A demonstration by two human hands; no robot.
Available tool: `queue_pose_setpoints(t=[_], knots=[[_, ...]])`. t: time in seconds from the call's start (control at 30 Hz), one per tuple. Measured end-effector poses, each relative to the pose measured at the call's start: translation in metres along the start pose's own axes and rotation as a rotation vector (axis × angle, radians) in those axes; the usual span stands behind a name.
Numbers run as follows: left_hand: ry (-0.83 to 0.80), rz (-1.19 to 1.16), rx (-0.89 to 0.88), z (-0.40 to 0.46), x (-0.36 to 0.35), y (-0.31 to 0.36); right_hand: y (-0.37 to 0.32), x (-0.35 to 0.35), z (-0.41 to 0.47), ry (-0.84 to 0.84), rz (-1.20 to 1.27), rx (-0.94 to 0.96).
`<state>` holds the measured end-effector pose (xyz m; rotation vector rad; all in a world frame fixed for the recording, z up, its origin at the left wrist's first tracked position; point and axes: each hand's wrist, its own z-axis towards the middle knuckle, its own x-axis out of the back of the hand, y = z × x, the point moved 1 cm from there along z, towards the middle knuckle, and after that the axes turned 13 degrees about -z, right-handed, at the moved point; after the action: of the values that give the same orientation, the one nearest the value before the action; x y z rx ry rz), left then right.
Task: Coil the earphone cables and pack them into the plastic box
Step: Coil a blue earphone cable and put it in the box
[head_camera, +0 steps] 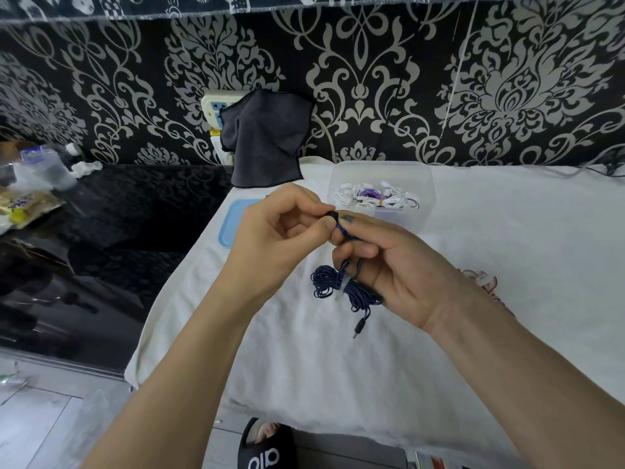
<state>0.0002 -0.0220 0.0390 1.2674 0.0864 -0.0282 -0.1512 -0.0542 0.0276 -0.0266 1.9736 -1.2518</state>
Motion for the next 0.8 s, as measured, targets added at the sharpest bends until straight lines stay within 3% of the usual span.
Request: queue_pose_setpoints(t=[0.5, 0.8], knots=[[-0.067, 0.246, -0.101, -0.0050, 0.0045, 0.0054, 0.0047, -0.0010, 0.0000, -0.061, -0.052, -0.026], [-0.038, 0.101, -0.068, -0.0083, 0.0016, 0.0048, 0.0024, 0.0004, -0.0008, -0.053, -0.014, -0.023]])
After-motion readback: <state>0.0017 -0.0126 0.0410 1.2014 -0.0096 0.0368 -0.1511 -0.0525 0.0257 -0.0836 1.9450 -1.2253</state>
